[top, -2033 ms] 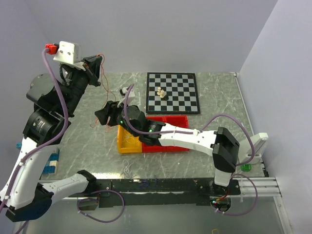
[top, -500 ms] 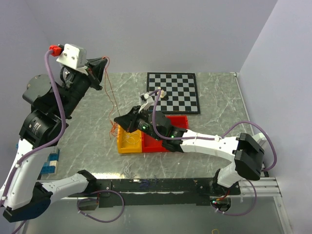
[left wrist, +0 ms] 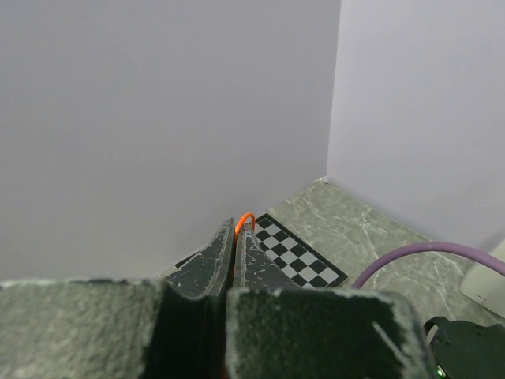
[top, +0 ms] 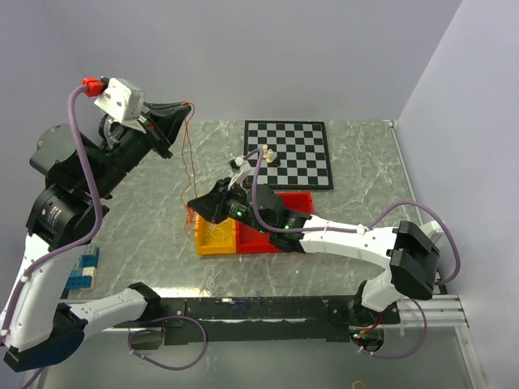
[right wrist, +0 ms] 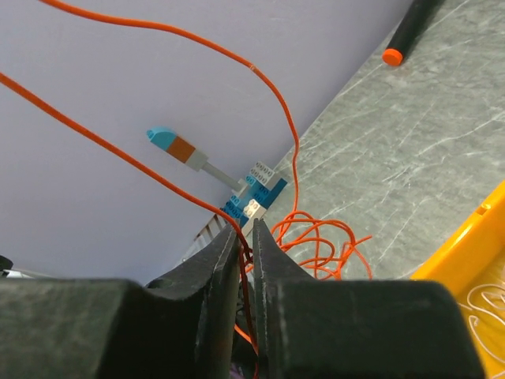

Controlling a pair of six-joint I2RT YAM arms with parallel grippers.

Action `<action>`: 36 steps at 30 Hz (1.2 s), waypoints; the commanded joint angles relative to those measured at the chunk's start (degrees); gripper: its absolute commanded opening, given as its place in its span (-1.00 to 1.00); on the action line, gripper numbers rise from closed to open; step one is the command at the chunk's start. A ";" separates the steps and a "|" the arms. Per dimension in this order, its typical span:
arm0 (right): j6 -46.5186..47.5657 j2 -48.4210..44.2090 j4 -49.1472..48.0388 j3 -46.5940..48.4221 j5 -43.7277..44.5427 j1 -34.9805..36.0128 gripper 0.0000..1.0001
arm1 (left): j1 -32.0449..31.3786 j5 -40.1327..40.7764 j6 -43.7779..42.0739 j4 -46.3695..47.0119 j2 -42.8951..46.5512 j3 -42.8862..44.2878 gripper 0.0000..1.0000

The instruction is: Untangle the cables

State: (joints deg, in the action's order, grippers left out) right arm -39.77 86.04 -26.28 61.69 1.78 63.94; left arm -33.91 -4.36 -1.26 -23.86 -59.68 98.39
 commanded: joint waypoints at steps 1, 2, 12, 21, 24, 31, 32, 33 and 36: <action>0.48 -1.31 -0.96 -0.17 -1.25 -0.75 -0.62 | 0.60 -3.63 3.28 3.20 0.71 2.68 -0.99; 0.31 -1.40 -1.05 -0.25 -1.43 -0.92 -0.61 | 0.77 -3.81 3.45 3.20 0.71 2.77 -0.99; -0.13 -1.40 -1.58 -0.61 -3.10 -1.36 -0.30 | 1.30 -4.51 3.98 3.55 0.53 3.12 -0.99; -0.40 -1.40 -1.49 -0.78 -3.36 -1.45 -0.38 | 1.66 -3.55 3.54 3.99 0.88 2.77 -0.99; -0.40 -1.32 -1.23 -0.87 -3.63 -1.54 -0.32 | 1.66 -2.41 3.19 4.43 0.88 2.77 -0.99; -0.22 -1.23 -1.14 -1.31 -4.68 -1.54 -0.03 | 1.74 -1.53 2.22 4.87 1.06 2.68 -0.99; -0.22 -1.14 -0.96 -1.31 -4.59 -1.54 -0.03 | 1.74 -1.44 2.14 4.87 0.97 2.69 -0.99; -0.31 -1.14 -0.96 -1.40 -4.59 -1.54 -0.03 | 1.83 -1.35 2.05 4.96 0.97 2.69 -0.99; -0.57 -1.05 -0.79 -1.40 -4.59 -1.72 -0.13 | 1.74 -1.27 1.96 4.87 0.97 2.69 -0.99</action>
State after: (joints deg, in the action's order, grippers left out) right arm -40.23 86.04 -26.04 61.36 -2.11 62.72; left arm -32.42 -6.59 1.08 -21.91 -59.40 99.37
